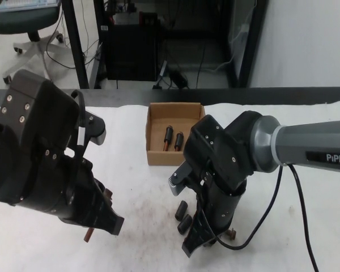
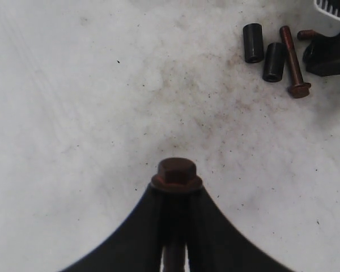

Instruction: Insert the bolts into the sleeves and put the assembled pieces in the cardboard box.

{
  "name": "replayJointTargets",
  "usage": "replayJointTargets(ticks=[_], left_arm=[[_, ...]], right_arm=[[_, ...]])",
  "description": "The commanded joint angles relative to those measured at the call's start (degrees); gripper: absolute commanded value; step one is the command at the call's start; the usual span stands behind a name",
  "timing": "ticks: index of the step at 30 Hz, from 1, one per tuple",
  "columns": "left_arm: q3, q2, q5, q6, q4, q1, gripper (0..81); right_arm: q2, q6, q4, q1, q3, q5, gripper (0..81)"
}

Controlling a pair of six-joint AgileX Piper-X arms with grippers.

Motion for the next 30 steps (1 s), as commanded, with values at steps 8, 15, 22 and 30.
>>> replayJointTargets(ticks=[8, 15, 22, 30], left_arm=[[-0.2, -0.9, 0.4, 0.2, -0.3, 0.1, 0.1], [-0.2, -0.9, 0.4, 0.2, -0.6, 0.1, 0.1], [-0.2, -0.9, 0.4, 0.2, -1.2, 0.1, 0.1], [-0.2, -0.9, 0.4, 0.2, -1.5, 0.1, 0.1]], right_arm=[[-1.4, -0.4, -0.8, 0.0, 0.0, 0.1, 0.9], [-5.8, -0.4, -14.9, -0.3, 0.0, -6.3, 0.9], [-5.7, 0.1, -18.4, -0.6, 0.0, -11.4, 0.9], [-4.3, -2.8, -13.3, -4.1, 0.0, -2.9, 0.9]])
